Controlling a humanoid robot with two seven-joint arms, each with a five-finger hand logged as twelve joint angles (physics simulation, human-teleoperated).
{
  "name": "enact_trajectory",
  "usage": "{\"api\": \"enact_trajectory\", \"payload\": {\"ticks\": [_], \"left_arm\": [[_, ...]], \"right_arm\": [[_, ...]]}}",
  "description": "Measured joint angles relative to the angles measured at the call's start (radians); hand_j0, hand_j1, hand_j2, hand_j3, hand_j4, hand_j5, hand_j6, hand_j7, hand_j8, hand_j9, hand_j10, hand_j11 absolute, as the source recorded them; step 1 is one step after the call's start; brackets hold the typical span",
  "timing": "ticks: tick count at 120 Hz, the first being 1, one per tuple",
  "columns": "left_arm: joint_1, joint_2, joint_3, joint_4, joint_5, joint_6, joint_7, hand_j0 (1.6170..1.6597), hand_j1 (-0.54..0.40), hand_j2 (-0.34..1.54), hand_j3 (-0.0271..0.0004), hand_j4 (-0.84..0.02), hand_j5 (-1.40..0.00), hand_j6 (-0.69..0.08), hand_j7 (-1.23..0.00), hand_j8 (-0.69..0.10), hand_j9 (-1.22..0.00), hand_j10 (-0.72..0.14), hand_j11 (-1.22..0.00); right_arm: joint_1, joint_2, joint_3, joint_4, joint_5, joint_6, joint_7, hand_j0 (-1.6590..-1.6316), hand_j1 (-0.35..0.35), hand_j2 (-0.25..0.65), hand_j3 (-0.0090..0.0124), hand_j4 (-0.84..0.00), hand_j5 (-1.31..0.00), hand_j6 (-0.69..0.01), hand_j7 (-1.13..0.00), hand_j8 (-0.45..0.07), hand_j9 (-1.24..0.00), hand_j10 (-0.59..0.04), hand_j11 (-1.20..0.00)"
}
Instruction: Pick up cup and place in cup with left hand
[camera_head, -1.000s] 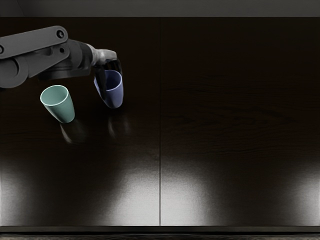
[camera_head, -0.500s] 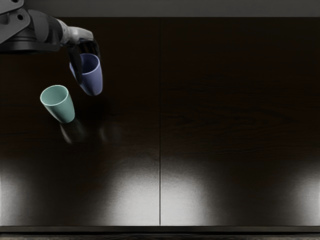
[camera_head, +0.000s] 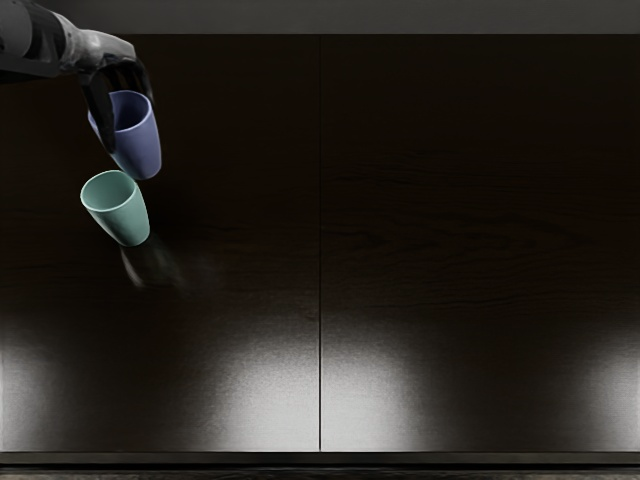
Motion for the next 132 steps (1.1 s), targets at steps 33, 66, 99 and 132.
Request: {"api": "enact_trajectory", "payload": {"ticks": [33, 66, 99, 132], "left_arm": [[0.001, 0.063, -0.001, -0.001, -0.019, -0.036, 0.000, 1.6560, -0.134, 0.36, 0.0000, -0.514, -0.70, -0.344, -0.71, -0.349, -0.72, -0.584, -0.72], [0.023, 0.081, 0.004, -0.002, -0.022, -0.044, 0.000, 1.6562, -0.115, 0.46, 0.0000, -0.594, -0.67, -0.421, -0.69, -0.426, -0.71, -0.650, -0.71], [0.003, 0.103, 0.000, 0.000, -0.031, -0.069, 0.000, 1.6565, -0.118, 0.36, 0.0000, -0.511, -0.70, -0.346, -0.70, -0.365, -0.71, -0.592, -0.71], [0.003, 0.103, 0.001, 0.000, -0.031, -0.123, 0.000, 1.6568, -0.146, 0.33, 0.0000, -0.453, -0.71, -0.301, -0.70, -0.327, -0.70, -0.543, -0.70]], "right_arm": [[0.000, 0.000, 0.000, 0.000, 0.000, 0.000, 0.000, -1.6581, -0.316, -0.006, 0.0000, -0.028, -0.04, -0.028, -0.04, -0.028, -0.04, -0.028, -0.04], [0.000, 0.000, 0.000, 0.000, 0.000, 0.000, 0.000, -1.6581, -0.316, -0.006, 0.0000, -0.028, -0.04, -0.028, -0.04, -0.028, -0.04, -0.028, -0.04], [0.000, 0.000, 0.000, 0.000, 0.000, 0.000, 0.000, -1.6581, -0.316, -0.006, 0.0000, -0.028, -0.04, -0.028, -0.04, -0.028, -0.04, -0.028, -0.04], [0.000, 0.000, 0.000, 0.000, 0.000, 0.000, 0.000, -1.6581, -0.316, -0.006, 0.0000, -0.028, -0.04, -0.028, -0.04, -0.028, -0.04, -0.028, -0.04]]}}
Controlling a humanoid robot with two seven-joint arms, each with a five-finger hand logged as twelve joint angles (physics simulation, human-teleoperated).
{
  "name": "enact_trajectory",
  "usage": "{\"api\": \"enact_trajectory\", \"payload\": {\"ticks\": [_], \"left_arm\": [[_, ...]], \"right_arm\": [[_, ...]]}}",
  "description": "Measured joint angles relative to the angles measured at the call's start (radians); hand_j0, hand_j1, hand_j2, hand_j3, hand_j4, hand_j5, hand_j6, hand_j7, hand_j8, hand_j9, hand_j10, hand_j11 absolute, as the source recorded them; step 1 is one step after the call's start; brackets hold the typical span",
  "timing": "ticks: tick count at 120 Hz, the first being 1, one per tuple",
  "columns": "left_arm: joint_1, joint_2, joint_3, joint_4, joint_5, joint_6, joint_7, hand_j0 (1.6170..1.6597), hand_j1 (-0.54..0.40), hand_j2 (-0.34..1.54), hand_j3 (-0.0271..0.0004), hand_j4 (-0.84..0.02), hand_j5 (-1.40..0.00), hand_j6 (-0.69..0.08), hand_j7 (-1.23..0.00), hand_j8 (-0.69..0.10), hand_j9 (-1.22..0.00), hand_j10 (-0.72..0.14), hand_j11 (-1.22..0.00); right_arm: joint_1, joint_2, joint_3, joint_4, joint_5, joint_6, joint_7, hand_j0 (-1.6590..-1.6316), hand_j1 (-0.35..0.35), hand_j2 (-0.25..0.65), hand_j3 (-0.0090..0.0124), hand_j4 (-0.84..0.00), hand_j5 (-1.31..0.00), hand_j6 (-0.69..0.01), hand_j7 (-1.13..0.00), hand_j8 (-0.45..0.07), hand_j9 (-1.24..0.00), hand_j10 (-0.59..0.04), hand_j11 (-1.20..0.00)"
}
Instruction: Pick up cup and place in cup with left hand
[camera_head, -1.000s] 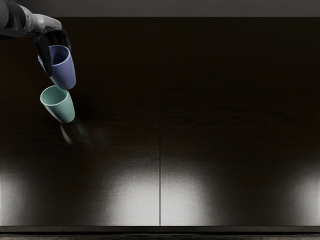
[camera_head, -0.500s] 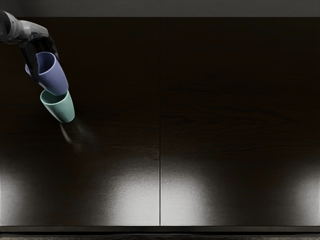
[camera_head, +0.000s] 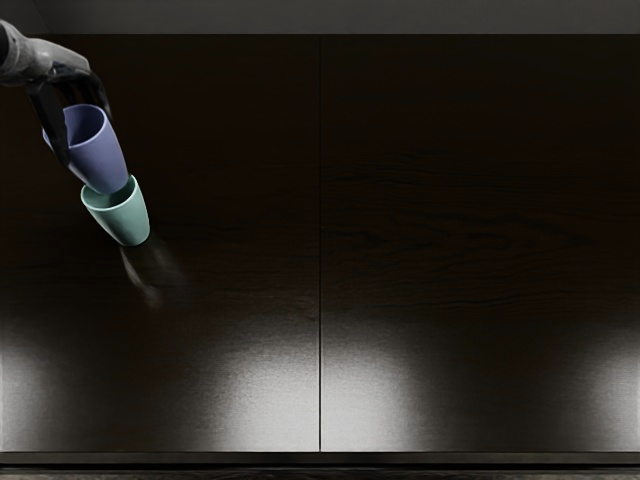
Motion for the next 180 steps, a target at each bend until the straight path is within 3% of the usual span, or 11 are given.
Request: {"api": "enact_trajectory", "payload": {"ticks": [10, 20, 43, 78, 110, 123, 131, 152, 161, 172, 180], "left_arm": [[0.001, -0.001, 0.001, 0.000, 0.001, -0.013, 0.000, 1.6566, -0.145, 0.30, 0.0000, -0.445, -0.72, -0.301, -0.70, -0.321, -0.70, -0.533, -0.70], [0.007, -0.010, 0.003, 0.003, 0.006, -0.014, 0.000, 1.6565, -0.123, 0.34, 0.0000, -0.516, -0.69, -0.345, -0.69, -0.352, -0.70, -0.536, -0.70], [0.017, -0.028, 0.008, 0.028, 0.012, -0.014, 0.000, 1.6562, -0.130, 0.27, 0.0000, -0.459, -0.71, -0.291, -0.70, -0.315, -0.70, -0.523, -0.70], [0.037, -0.036, 0.010, 0.031, 0.008, -0.024, 0.000, 1.6554, -0.122, 0.20, 0.0000, -0.430, -0.72, -0.278, -0.71, -0.303, -0.70, -0.512, -0.70], [0.061, -0.106, 0.009, 0.051, 0.007, -0.006, 0.000, 1.6538, -0.099, 0.12, 0.0000, -0.446, -0.71, -0.301, -0.71, -0.317, -0.70, -0.516, -0.71], [0.067, -0.108, 0.010, 0.068, 0.009, 0.026, 0.000, 1.6539, -0.129, 0.13, 0.0000, -0.397, -0.73, -0.251, -0.72, -0.270, -0.71, -0.473, -0.71], [0.069, -0.108, 0.011, 0.073, 0.012, 0.036, 0.000, 1.6542, -0.137, 0.14, 0.0000, -0.385, -0.73, -0.261, -0.71, -0.273, -0.71, -0.481, -0.70], [0.076, -0.116, 0.021, 0.076, 0.031, 0.051, 0.001, 1.6534, -0.125, 0.22, 0.0000, -0.485, -0.70, -0.310, -0.71, -0.325, -0.72, -0.518, -0.71], [0.075, -0.117, 0.024, 0.076, 0.039, 0.050, 0.001, 1.6536, -0.140, 0.25, 0.0000, -0.470, -0.71, -0.297, -0.72, -0.297, -0.72, -0.505, -0.70], [0.072, -0.117, 0.025, 0.076, 0.042, 0.051, 0.001, 1.6551, -0.148, 0.20, 0.0000, -0.440, -0.67, -0.278, -0.68, -0.287, -0.67, -0.492, -0.66], [0.074, -0.117, 0.025, 0.075, 0.043, 0.072, 0.000, 1.6561, -0.078, 0.16, 0.0000, -0.368, -0.55, -0.253, -0.56, -0.258, -0.55, -0.406, -0.54]], "right_arm": [[0.000, 0.000, 0.000, 0.000, 0.000, 0.000, 0.000, -1.6581, -0.316, -0.006, 0.0000, -0.028, -0.04, -0.028, -0.04, -0.028, -0.04, -0.028, -0.04], [0.000, 0.000, 0.000, 0.000, 0.000, 0.000, 0.000, -1.6581, -0.316, -0.006, 0.0000, -0.028, -0.04, -0.028, -0.04, -0.028, -0.04, -0.028, -0.04], [0.000, 0.000, 0.000, 0.000, 0.000, 0.000, 0.000, -1.6581, -0.316, -0.006, 0.0000, -0.028, -0.04, -0.028, -0.04, -0.028, -0.04, -0.028, -0.04], [0.000, 0.000, 0.000, 0.000, 0.000, 0.000, 0.000, -1.6581, -0.316, -0.006, 0.0000, -0.028, -0.04, -0.028, -0.04, -0.028, -0.04, -0.028, -0.04], [0.000, 0.000, 0.000, 0.000, 0.000, 0.000, 0.000, -1.6581, -0.316, -0.006, 0.0000, -0.028, -0.04, -0.028, -0.04, -0.028, -0.04, -0.028, -0.04], [0.000, 0.000, 0.000, 0.000, 0.000, 0.000, 0.000, -1.6581, -0.316, -0.006, 0.0000, -0.028, -0.04, -0.028, -0.04, -0.028, -0.04, -0.028, -0.04], [0.000, 0.000, 0.000, 0.000, 0.000, 0.000, 0.000, -1.6581, -0.316, -0.006, 0.0000, -0.028, -0.04, -0.028, -0.04, -0.028, -0.04, -0.028, -0.04], [0.000, 0.000, 0.000, 0.000, 0.000, 0.000, 0.000, -1.6581, -0.316, -0.006, 0.0000, -0.028, -0.04, -0.028, -0.04, -0.028, -0.04, -0.028, -0.04], [0.000, 0.000, 0.000, 0.000, 0.000, 0.000, 0.000, -1.6581, -0.316, -0.006, 0.0000, -0.028, -0.04, -0.028, -0.04, -0.028, -0.04, -0.028, -0.04], [0.000, 0.000, 0.000, 0.000, 0.000, 0.000, 0.000, -1.6581, -0.316, -0.006, 0.0000, -0.028, -0.04, -0.028, -0.04, -0.028, -0.04, -0.028, -0.04], [0.000, 0.000, 0.000, 0.000, 0.000, 0.000, 0.000, -1.6581, -0.316, -0.006, 0.0000, -0.028, -0.04, -0.028, -0.04, -0.028, -0.04, -0.028, -0.04]]}}
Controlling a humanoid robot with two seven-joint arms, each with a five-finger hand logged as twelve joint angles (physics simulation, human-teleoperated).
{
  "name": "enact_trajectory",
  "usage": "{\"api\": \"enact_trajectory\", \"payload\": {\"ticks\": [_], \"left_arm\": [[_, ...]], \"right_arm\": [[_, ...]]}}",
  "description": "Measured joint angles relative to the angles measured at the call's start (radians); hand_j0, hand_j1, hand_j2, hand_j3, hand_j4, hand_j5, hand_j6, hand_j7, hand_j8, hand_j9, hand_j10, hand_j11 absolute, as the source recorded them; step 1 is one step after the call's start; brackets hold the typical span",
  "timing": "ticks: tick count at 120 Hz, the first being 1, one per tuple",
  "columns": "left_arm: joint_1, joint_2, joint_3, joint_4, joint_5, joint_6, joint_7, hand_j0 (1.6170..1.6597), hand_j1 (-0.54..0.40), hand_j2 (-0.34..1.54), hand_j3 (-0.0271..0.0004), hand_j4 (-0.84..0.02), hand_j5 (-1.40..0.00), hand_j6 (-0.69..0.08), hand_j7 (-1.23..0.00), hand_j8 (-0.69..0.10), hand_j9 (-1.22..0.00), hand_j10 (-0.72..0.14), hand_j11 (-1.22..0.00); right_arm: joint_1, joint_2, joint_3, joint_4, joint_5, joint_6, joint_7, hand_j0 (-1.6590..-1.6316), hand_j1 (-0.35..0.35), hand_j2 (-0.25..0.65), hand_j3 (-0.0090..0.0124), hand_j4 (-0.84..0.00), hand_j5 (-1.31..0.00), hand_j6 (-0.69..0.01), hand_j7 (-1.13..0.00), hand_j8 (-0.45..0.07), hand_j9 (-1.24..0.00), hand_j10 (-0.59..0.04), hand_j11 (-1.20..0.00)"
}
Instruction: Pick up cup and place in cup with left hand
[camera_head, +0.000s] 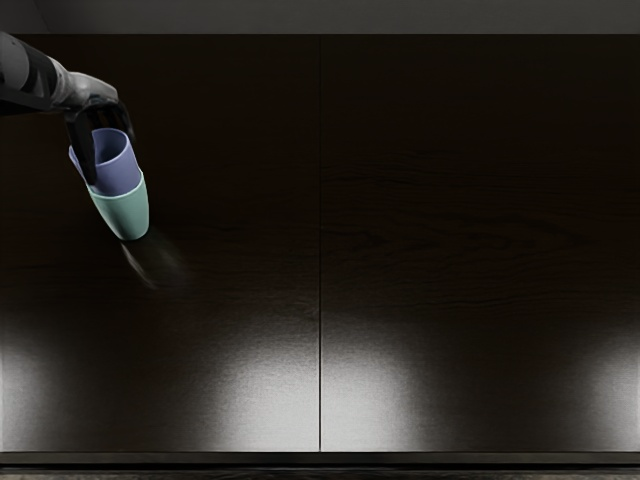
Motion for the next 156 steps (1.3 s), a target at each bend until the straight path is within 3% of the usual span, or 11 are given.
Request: {"api": "enact_trajectory", "payload": {"ticks": [14, 29, 70, 89, 113, 124, 135, 142, 156], "left_arm": [[0.002, 0.000, 0.000, -0.002, 0.000, 0.026, 0.000, 1.6570, 0.089, 0.09, 0.0000, -0.225, -0.33, -0.161, -0.33, -0.163, -0.33, -0.246, -0.33], [0.001, -0.016, -0.004, -0.002, -0.004, 0.035, 0.000, 1.6575, 0.208, 0.05, 0.0000, -0.125, -0.18, -0.090, -0.18, -0.092, -0.18, -0.136, -0.18], [-0.008, -0.110, -0.011, -0.005, -0.029, 0.039, 0.000, 1.6579, 0.323, 0.01, 0.0000, -0.026, -0.03, -0.021, -0.03, -0.021, -0.03, -0.028, -0.03], [-0.002, -0.104, -0.039, -0.005, -0.254, 0.028, 0.000, 1.6580, 0.337, 0.00, 0.0000, -0.013, -0.02, -0.011, -0.02, -0.011, -0.02, -0.014, -0.02], [0.020, -0.046, -0.064, -0.006, -0.690, -0.073, 0.000, 1.6580, 0.345, 0.00, 0.0000, -0.007, -0.01, -0.006, -0.01, -0.006, -0.01, -0.006, -0.01], [0.028, 0.025, -0.069, -0.021, -0.838, -0.086, 0.000, 1.6580, 0.346, 0.00, 0.0000, -0.005, 0.00, -0.005, 0.00, -0.004, 0.00, -0.004, 0.00], [0.066, 0.133, -0.070, -0.092, -0.948, -0.091, 0.000, 1.6581, 0.347, 0.00, 0.0000, -0.002, 0.00, -0.002, 0.00, -0.002, 0.00, -0.002, 0.00], [0.088, 0.155, -0.071, -0.137, -1.006, -0.093, 0.000, 1.6581, 0.348, 0.00, 0.0000, -0.002, 0.00, -0.001, 0.00, -0.001, 0.00, -0.001, 0.00], [0.122, 0.246, -0.081, -0.173, -1.118, -0.094, 0.000, 1.6581, 0.348, 0.00, 0.0000, -0.001, 0.00, -0.001, 0.00, -0.001, 0.00, -0.001, 0.00]], "right_arm": [[0.000, 0.000, 0.000, 0.000, 0.000, 0.000, 0.000, -1.6581, -0.316, -0.006, 0.0000, -0.028, -0.04, -0.028, -0.04, -0.028, -0.04, -0.028, -0.04], [0.000, 0.000, 0.000, 0.000, 0.000, 0.000, 0.000, -1.6581, -0.316, -0.006, 0.0000, -0.028, -0.04, -0.028, -0.04, -0.028, -0.04, -0.028, -0.04], [0.000, 0.000, 0.000, 0.000, 0.000, 0.000, 0.000, -1.6581, -0.316, -0.006, 0.0000, -0.028, -0.04, -0.028, -0.04, -0.028, -0.04, -0.028, -0.04], [0.000, 0.000, 0.000, 0.000, 0.000, 0.000, 0.000, -1.6581, -0.316, -0.006, 0.0000, -0.028, -0.04, -0.028, -0.04, -0.028, -0.04, -0.028, -0.04], [0.000, 0.000, 0.000, 0.000, 0.000, 0.000, 0.000, -1.6581, -0.316, -0.006, 0.0000, -0.028, -0.04, -0.028, -0.04, -0.028, -0.04, -0.028, -0.04], [0.000, 0.000, 0.000, 0.000, 0.000, 0.000, 0.000, -1.6581, -0.316, -0.006, 0.0000, -0.028, -0.04, -0.028, -0.04, -0.028, -0.04, -0.028, -0.04], [0.000, 0.000, 0.000, 0.000, 0.000, 0.000, 0.000, -1.6581, -0.316, -0.006, 0.0000, -0.028, -0.04, -0.028, -0.04, -0.028, -0.04, -0.028, -0.04], [0.000, 0.000, 0.000, 0.000, 0.000, 0.000, 0.000, -1.6581, -0.316, -0.006, 0.0000, -0.028, -0.04, -0.028, -0.04, -0.028, -0.04, -0.028, -0.04], [0.000, 0.000, 0.000, 0.000, 0.000, 0.000, 0.000, -1.6581, -0.316, -0.006, 0.0000, -0.028, -0.04, -0.028, -0.04, -0.028, -0.04, -0.028, -0.04]]}}
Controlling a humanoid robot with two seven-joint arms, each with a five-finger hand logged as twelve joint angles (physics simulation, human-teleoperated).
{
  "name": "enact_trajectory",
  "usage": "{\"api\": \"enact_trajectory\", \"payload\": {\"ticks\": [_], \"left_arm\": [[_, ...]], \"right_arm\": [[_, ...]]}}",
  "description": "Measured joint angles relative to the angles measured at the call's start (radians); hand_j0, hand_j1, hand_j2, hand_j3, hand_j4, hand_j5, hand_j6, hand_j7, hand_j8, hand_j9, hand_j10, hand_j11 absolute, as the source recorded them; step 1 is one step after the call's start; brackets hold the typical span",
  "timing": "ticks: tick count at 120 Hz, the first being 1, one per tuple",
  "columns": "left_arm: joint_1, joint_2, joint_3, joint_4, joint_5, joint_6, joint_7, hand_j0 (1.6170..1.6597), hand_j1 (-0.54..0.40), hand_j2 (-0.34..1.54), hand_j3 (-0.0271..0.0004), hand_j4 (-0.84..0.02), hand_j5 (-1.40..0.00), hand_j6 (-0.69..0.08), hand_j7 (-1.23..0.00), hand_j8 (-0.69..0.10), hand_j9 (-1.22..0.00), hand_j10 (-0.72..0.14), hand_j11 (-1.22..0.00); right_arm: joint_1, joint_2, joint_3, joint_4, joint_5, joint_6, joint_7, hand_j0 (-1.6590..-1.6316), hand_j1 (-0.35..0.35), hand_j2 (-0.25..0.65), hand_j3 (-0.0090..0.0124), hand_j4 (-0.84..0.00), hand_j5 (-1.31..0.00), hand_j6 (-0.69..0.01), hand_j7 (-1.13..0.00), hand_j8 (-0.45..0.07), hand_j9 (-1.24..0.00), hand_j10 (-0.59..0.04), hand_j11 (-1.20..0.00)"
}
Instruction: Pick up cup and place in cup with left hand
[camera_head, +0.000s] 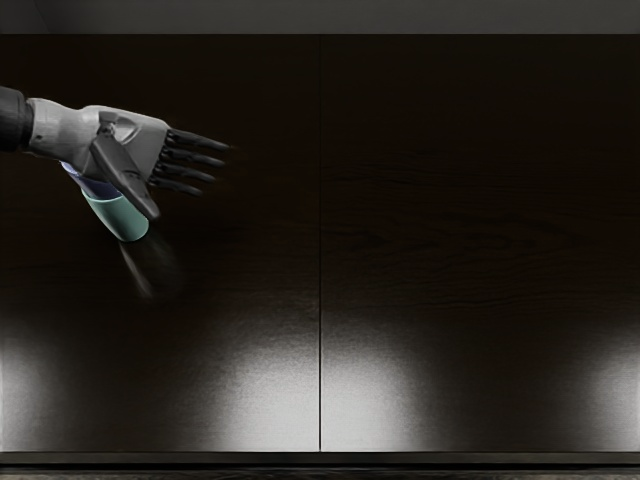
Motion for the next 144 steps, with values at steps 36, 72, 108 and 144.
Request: {"api": "enact_trajectory", "payload": {"ticks": [36, 72, 108, 144], "left_arm": [[0.109, 0.199, -0.017, 0.036, -0.067, -0.001, 0.000, 1.6581, 0.348, 0.00, 0.0000, 0.001, 0.00, 0.001, 0.00, 0.001, 0.00, 0.001, 0.00], [0.142, 0.234, -0.021, 0.067, -0.084, 0.004, 0.000, 1.6580, 0.349, 0.00, 0.0000, 0.014, -0.02, -0.060, -0.01, -0.148, 0.00, 0.001, 0.00], [0.142, 0.234, -0.022, 0.070, -0.083, 0.003, 0.000, 1.6580, 0.349, 0.00, 0.0000, 0.013, -0.02, -0.033, -0.01, -0.105, 0.00, -0.004, 0.00], [0.142, 0.234, -0.022, 0.070, -0.083, 0.003, 0.000, 1.6580, 0.349, 0.00, 0.0000, 0.013, -0.02, -0.032, -0.01, -0.105, 0.00, -0.005, 0.00]], "right_arm": [[0.000, 0.000, 0.000, 0.000, 0.000, 0.000, 0.000, -1.6581, -0.316, -0.006, 0.0000, -0.028, -0.04, -0.028, -0.04, -0.028, -0.04, -0.028, -0.04], [0.000, 0.000, 0.000, 0.000, 0.000, 0.000, 0.000, -1.6581, -0.316, -0.006, 0.0000, -0.028, -0.04, -0.028, -0.04, -0.028, -0.04, -0.028, -0.04], [0.001, 0.000, 0.000, 0.000, 0.000, 0.000, 0.000, -1.6581, -0.316, -0.006, 0.0000, -0.028, -0.04, -0.028, -0.04, -0.028, -0.04, -0.028, -0.04], [0.001, 0.000, 0.000, 0.000, 0.000, 0.000, 0.000, -1.6581, -0.316, -0.006, 0.0000, -0.028, -0.04, -0.028, -0.04, -0.028, -0.04, -0.028, -0.04]]}}
